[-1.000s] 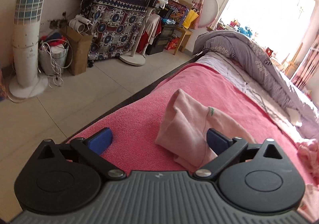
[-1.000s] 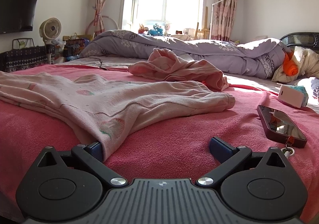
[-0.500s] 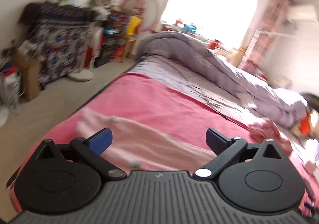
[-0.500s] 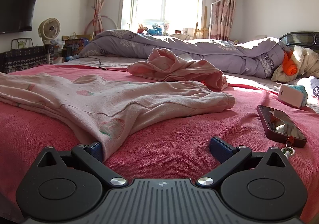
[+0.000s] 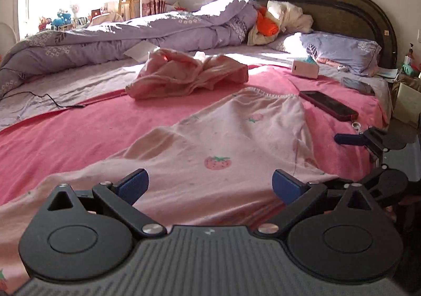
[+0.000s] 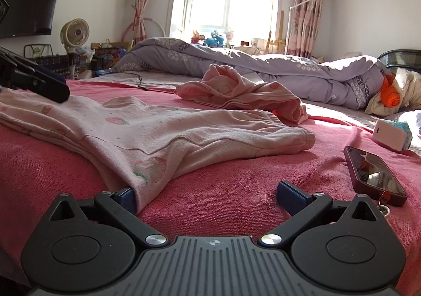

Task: Fold clothes
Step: 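Withdraw the open left gripper from the folded pants, then press the open right gripper onto the folded pants to smooth them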

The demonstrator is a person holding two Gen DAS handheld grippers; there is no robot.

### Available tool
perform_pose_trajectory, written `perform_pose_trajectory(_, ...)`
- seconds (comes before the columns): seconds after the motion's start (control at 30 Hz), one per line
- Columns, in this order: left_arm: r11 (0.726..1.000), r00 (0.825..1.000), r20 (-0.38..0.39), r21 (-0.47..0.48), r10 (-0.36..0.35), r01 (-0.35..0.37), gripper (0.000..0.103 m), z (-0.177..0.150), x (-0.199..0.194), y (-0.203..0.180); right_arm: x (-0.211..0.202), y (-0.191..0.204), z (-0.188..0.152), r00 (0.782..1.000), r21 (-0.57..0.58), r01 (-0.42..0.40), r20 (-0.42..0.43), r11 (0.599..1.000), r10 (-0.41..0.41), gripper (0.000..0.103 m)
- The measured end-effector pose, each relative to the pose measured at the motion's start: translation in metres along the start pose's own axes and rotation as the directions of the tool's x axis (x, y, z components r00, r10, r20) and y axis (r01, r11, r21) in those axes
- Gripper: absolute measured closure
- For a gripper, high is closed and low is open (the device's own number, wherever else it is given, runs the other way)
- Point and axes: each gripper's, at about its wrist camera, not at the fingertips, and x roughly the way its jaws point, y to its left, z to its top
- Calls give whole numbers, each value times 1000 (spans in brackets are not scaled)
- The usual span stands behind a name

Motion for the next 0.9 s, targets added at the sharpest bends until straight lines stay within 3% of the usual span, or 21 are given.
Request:
perform_pose_trajectory(0.1,999,994,-104,-11,30,-31,0,-18,20,-3,-1,-2,0,1000,0,-17,11,1000,17,0)
perform_pose_trajectory(0.2,999,995,-91,-9,40,-41,0,-25,11,-6,-3,-4,0,999,5,-45,25,999,45,0)
perform_pose_trajectory(0.37,999,996,-82,-25,43,-45,0,-26,3,-5,-24,-18,8,969,42,-235,83,971,231,0)
perform_pose_trajectory(0.47,995,998,-53,-94,36,-41,1,-18,-10,2,-38,-32,14,948,66,-314,74,947,309,0)
perform_pose_trajectory(0.53,985,1000,23,-172,-13,17,1,-6,-22,14,-47,-44,22,940,105,-338,91,935,329,0)
perform_pose_trajectory(0.6,970,995,85,-234,-50,69,1,6,-24,23,-49,-56,37,942,149,-326,133,933,308,0)
perform_pose_trajectory(0.67,967,996,88,-250,-30,51,1,19,-8,20,-43,-64,56,954,189,-279,167,941,249,0)
perform_pose_trajectory(0.73,979,999,39,-206,20,-11,1,23,18,5,-29,-69,74,967,211,-219,181,953,182,0)
perform_pose_trajectory(0.8,989,1000,-17,-144,14,-16,1,17,45,-19,-9,-71,89,975,215,-160,184,963,121,0)
perform_pose_trajectory(0.9,999,1000,-14,-48,14,-15,1,4,56,-52,24,-72,98,978,214,-174,154,961,143,0)
